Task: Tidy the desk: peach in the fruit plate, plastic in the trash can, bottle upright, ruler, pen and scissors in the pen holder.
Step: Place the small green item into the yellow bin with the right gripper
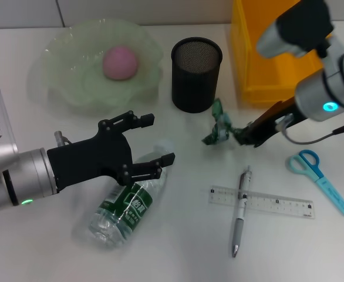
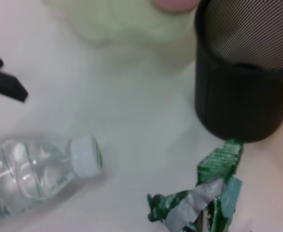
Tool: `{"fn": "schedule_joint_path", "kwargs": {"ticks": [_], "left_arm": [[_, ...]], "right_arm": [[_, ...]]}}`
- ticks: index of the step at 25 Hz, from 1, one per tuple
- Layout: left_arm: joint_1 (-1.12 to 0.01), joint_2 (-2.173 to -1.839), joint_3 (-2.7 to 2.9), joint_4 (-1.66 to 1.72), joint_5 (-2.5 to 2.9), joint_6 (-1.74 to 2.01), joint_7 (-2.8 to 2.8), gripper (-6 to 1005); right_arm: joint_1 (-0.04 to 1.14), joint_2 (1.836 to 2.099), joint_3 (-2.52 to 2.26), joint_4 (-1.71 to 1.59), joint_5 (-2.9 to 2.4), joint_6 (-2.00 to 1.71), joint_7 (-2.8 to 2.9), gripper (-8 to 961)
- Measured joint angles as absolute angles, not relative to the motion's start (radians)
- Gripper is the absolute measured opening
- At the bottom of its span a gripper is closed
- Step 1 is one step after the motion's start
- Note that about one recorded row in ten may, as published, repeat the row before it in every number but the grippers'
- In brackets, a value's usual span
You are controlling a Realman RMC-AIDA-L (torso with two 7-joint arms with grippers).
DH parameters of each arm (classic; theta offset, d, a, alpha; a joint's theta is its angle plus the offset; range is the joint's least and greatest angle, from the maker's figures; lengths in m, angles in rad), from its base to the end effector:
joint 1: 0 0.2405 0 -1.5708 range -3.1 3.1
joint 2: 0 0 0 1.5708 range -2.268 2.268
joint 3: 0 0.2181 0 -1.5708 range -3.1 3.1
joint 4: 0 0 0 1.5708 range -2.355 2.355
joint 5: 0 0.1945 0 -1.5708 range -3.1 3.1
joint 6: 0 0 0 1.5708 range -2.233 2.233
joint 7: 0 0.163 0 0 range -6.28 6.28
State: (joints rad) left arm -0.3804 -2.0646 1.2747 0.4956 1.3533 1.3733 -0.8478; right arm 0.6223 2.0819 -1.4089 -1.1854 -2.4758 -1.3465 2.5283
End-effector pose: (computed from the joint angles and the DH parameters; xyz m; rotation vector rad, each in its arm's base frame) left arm -0.2139 0.2768 -0.0455 -2.6453 -0.2029 -0.8088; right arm 0.1651 0.3406 -0.0263 -2.6143 0.9482 -0.3048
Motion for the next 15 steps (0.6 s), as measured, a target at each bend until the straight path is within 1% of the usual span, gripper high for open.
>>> {"fn": "schedule_joint_path", "kwargs": {"ticks": [7,10,11,12,13,15], "left_arm": [[-0.38,-2.065,1.275,0.501,1.353,1.369,-0.845,844],[-0.381,-2.066,1.275,0.502,1.353,1.369,-0.844,843],[-0.383,-2.066,1.275,0.503,1.353,1.369,-0.844,843],[-0.383,-2.066,1.275,0.503,1.353,1.369,-0.844,843],[-0.382,-2.066,1.275,0.503,1.353,1.372,-0.845,842],[-0.381,-2.066,1.275,0.503,1.353,1.373,-0.845,842]], "right_arm": [[0.579,2.08,-1.349,-1.332,-2.479,-1.434,2.549,101],[0.553,2.08,-1.325,-1.426,-2.484,-1.467,2.563,75],[0.538,2.08,-1.284,-1.509,-2.49,-1.496,2.572,66],[0.538,2.08,-1.284,-1.509,-2.49,-1.496,2.572,66],[0.529,2.079,-1.205,-1.609,-2.493,-1.529,2.575,66],[0.53,2.077,-1.135,-1.668,-2.496,-1.545,2.574,66]]}}
